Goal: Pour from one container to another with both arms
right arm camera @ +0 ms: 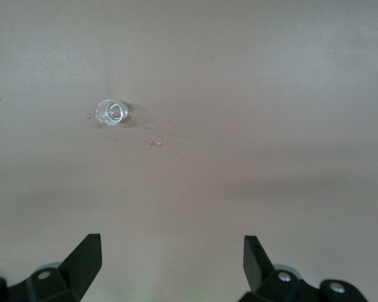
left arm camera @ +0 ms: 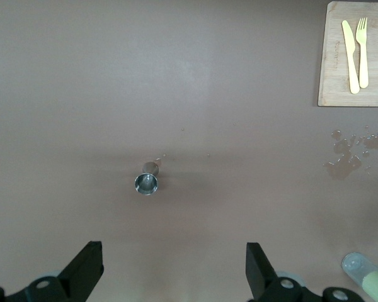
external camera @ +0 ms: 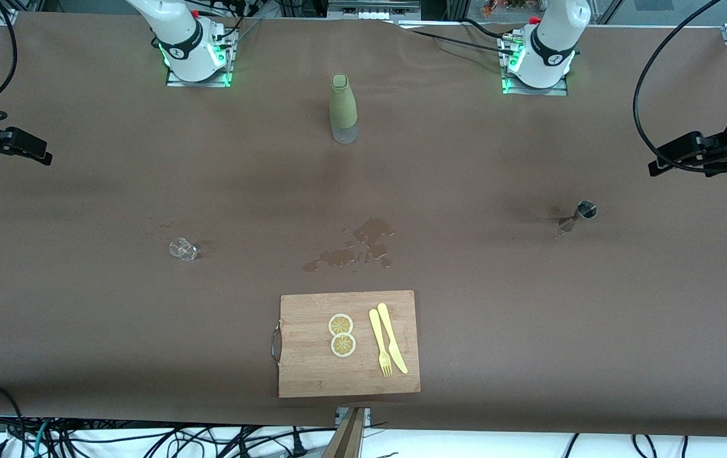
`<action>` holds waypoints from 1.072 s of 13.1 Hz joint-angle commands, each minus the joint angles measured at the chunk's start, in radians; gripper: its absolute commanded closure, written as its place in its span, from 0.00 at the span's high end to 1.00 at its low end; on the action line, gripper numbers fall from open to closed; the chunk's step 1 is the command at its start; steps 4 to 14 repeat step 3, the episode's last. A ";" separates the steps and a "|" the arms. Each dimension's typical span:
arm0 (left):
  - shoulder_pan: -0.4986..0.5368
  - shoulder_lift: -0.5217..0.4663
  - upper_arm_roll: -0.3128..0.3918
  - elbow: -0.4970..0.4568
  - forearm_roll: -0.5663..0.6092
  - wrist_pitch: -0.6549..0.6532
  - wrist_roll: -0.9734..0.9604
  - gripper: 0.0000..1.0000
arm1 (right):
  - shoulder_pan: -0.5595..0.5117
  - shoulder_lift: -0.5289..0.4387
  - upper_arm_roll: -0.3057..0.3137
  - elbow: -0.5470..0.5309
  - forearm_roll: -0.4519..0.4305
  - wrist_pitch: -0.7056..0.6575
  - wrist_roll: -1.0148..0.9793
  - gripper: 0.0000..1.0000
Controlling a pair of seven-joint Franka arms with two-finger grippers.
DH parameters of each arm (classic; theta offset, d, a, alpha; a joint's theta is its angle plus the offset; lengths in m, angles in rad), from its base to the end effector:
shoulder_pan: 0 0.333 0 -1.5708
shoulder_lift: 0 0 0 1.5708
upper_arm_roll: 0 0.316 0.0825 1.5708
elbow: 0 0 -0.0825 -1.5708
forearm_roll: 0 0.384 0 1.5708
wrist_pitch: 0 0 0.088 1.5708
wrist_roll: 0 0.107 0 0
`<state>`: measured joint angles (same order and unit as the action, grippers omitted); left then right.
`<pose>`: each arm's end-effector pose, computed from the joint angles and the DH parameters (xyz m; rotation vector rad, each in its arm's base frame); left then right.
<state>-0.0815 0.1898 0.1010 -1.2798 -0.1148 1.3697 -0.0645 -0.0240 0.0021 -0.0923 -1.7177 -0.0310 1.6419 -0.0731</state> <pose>0.5911 -0.0093 0.6344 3.0439 0.1001 -0.1543 0.5505 -0.0674 0.5599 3.1150 -0.0620 -0.1254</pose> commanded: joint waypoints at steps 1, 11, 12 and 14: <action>-0.006 -0.036 -0.009 -0.050 0.035 0.008 -0.017 1.00 | 0.012 -0.022 -0.006 -0.022 -0.018 0.009 0.012 1.00; -0.006 -0.030 -0.007 -0.047 0.033 0.008 -0.015 1.00 | 0.012 -0.022 -0.006 -0.022 -0.018 0.010 0.013 1.00; -0.006 -0.030 -0.007 -0.047 0.033 0.008 -0.015 1.00 | 0.012 -0.022 -0.006 -0.022 -0.018 0.010 0.013 1.00; -0.006 -0.030 -0.007 -0.047 0.033 0.008 -0.015 1.00 | 0.012 -0.022 -0.006 -0.022 -0.018 0.010 0.013 1.00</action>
